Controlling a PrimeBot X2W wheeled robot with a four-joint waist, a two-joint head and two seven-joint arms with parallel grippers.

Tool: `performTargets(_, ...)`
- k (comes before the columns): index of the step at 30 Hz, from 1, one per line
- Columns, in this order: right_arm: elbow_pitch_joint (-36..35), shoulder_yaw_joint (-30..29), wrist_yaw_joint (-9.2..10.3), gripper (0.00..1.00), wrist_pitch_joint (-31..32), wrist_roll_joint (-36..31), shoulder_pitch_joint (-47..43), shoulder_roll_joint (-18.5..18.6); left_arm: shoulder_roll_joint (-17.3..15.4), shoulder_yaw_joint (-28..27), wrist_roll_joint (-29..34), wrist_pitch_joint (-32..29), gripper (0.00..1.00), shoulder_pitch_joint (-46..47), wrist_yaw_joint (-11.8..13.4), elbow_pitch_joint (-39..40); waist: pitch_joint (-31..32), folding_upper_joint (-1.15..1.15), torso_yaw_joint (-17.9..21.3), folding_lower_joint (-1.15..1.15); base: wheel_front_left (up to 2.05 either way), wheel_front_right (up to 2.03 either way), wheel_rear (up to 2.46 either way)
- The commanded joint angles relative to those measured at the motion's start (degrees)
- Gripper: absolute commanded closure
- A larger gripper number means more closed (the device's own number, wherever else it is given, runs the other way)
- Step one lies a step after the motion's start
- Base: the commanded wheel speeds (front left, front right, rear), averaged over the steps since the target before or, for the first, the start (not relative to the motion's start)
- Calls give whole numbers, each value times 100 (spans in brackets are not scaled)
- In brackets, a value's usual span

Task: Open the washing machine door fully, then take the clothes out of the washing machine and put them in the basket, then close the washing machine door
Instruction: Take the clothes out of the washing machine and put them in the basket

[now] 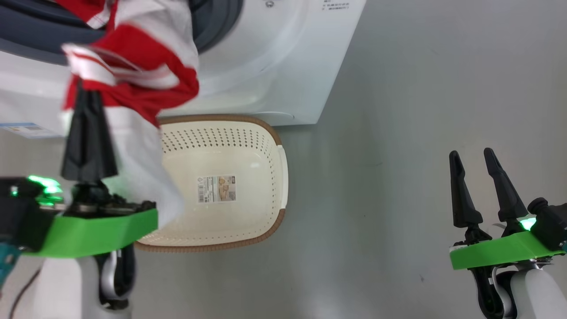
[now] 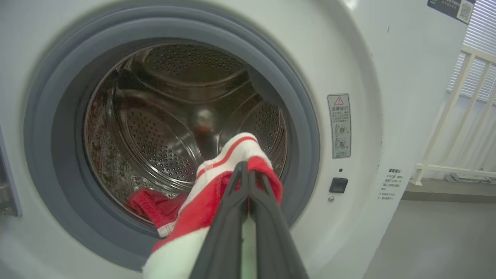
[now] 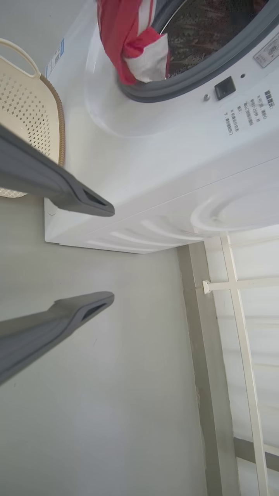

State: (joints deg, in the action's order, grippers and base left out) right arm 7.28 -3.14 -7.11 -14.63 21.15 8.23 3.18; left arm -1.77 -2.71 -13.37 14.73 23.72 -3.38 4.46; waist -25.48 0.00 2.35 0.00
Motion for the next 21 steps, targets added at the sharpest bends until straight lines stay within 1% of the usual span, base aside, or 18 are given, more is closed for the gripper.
performTargets(1, -164, 115, -37, 0, -37, 6, 54, 25, -111, -89, -137, 27, 100, -104, 53, -4, -108, 0, 43, 0, 0, 0, 0)
performTargets(4, -198, 92, -37, 0, -37, 13, 138, 14, -111, 95, -311, 27, 100, -86, 92, -579, -304, 0, 70, 0, 0, 0, 0)
performTargets(8, -226, 65, -37, 0, -37, 25, 225, 4, -111, 211, -369, 27, 100, 32, 61, -1227, -518, 0, 96, 0, 0, 0, 0)
performTargets(12, -255, 82, -37, 0, -37, 32, 316, -7, -111, 223, -249, 27, 100, 275, -13, -1955, -731, 0, 136, 0, 0, 0, 0)
performTargets(13, -255, 82, -37, 0, -37, 32, 316, -7, -111, 223, -249, 27, 100, 275, -13, -1955, -731, 0, 136, 0, 0, 0, 0)
performTargets(16, -275, 105, -37, 0, -37, 39, 398, -14, -111, 210, -100, 27, 99, 522, -73, -2453, -875, 0, 177, 0, 0, 0, 0)
performTargets(21, -297, 131, -37, 0, -37, 52, 493, -22, -111, 184, 167, 27, 93, 937, -150, -3251, -1066, 0, 261, 0, 0, 0, 0)
